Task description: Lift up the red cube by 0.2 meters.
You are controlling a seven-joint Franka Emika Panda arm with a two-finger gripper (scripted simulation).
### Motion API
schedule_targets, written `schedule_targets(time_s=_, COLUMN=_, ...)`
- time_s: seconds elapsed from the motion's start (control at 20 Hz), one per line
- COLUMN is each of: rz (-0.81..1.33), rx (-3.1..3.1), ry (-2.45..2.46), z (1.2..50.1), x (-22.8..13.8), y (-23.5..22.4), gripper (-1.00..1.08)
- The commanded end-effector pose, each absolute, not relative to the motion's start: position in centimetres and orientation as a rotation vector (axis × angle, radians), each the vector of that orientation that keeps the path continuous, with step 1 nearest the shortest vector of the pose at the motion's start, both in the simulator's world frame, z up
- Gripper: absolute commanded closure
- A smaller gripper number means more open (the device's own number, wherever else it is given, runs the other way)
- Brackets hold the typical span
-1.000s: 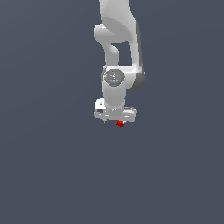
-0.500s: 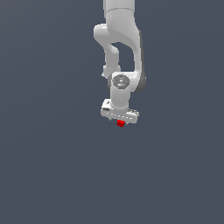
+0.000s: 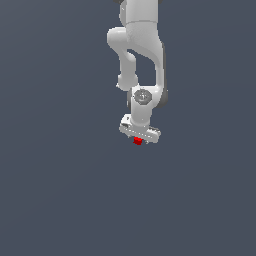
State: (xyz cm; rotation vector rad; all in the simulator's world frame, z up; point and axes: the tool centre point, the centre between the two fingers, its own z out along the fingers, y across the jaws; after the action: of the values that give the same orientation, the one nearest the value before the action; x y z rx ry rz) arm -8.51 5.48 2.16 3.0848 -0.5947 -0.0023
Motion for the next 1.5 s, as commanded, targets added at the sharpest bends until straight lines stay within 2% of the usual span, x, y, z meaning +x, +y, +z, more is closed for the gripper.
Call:
schedule_targets(time_s=0.0, rz=0.002, rx=3.081, ry=-0.610, z=1.9, x=-8.6, y=5.6, gripper=-0.92)
schedule_targets(time_s=0.3, rz=0.000, rx=3.083, ry=-0.604, z=2.0, x=-8.5, y=5.6, gripper=-0.92)
schedule_targets(time_s=0.35, rz=0.000, rx=3.083, ry=-0.604, z=2.0, x=-8.5, y=5.6, gripper=1.08)
schedule_targets(time_s=1.0, rz=0.000, rx=3.083, ry=-0.604, z=2.2, x=-8.5, y=5.6, gripper=1.08)
schedule_targets(time_s=1.45, rz=0.000, rx=3.083, ry=-0.604, z=5.7, x=-8.6, y=5.6, gripper=1.08)
